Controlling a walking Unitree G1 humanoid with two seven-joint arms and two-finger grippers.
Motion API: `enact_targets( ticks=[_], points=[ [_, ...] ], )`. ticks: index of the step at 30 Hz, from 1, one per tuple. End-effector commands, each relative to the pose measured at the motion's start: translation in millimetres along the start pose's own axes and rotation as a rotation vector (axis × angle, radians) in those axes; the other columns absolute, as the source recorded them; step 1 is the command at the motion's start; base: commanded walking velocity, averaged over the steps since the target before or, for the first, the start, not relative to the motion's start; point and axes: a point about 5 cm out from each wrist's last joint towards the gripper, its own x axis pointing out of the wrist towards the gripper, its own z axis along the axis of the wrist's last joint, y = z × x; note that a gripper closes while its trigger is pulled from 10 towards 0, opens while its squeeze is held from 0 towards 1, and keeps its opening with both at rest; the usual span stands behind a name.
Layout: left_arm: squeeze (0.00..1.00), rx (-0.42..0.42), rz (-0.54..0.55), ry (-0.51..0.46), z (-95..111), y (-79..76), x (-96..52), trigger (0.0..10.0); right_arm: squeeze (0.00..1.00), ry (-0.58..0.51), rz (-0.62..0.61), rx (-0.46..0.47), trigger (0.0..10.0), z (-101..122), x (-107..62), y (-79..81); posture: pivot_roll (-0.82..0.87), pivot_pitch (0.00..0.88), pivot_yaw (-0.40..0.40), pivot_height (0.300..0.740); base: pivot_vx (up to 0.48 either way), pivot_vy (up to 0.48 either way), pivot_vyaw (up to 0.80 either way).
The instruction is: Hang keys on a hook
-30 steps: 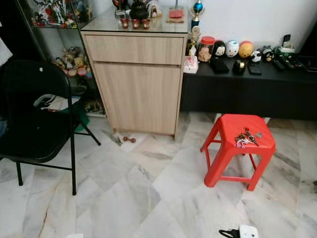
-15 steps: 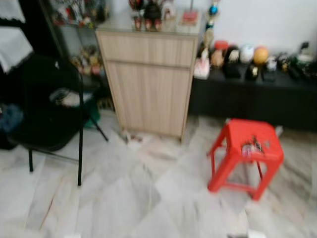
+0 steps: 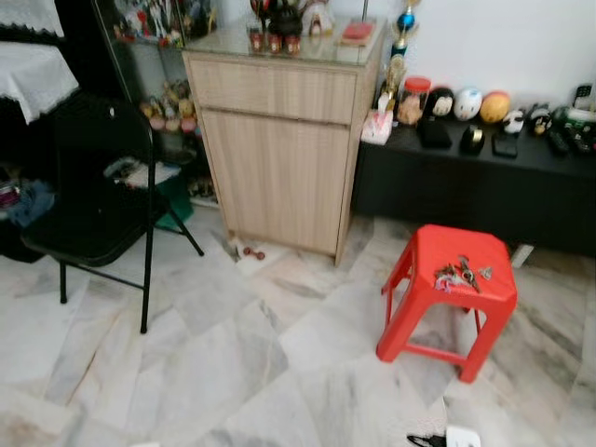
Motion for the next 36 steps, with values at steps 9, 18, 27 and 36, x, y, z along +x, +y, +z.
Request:
enact_targets(
  ticks=[9, 18, 27, 36],
  points=[
    [0.0, -0.031, 0.002, -0.005, -1, 2.5, -0.9, 10.0, 0.0, -0.009, -0.025, 0.018, 10.0, 1, -3.0, -27.3, 0.14, 0.0, -0.015, 0.74, 0.0, 0.0, 0.0],
    [0.0, -0.044, -0.001, -0.005, -1, 2.7, -1.0, 10.0, 0.0, -0.018, -0.003, 0.013, 10.0, 3, -1.8, -19.9, 0.13, 0.0, -0.015, 0.74, 0.175, 0.0, 0.0],
    [0.0, -0.038, -0.005, -0.003, -2, 2.6, -1.1, 10.0, 0.0, -0.036, 0.023, -0.004, 10.0, 19, 4.7, 7.6, 0.13, 0.0, -0.013, 0.74, 0.273, 0.0, 0.0],
    [0.0, -0.034, -0.01, 0.001, -3, 2.5, -1.3, 10.0, 0.0, -0.016, 0.021, -0.007, 10.0, 16, 4.3, 4.9, 0.14, 0.0, -0.013, 0.74, 0.297, 0.0, 0.0]
  ],
)
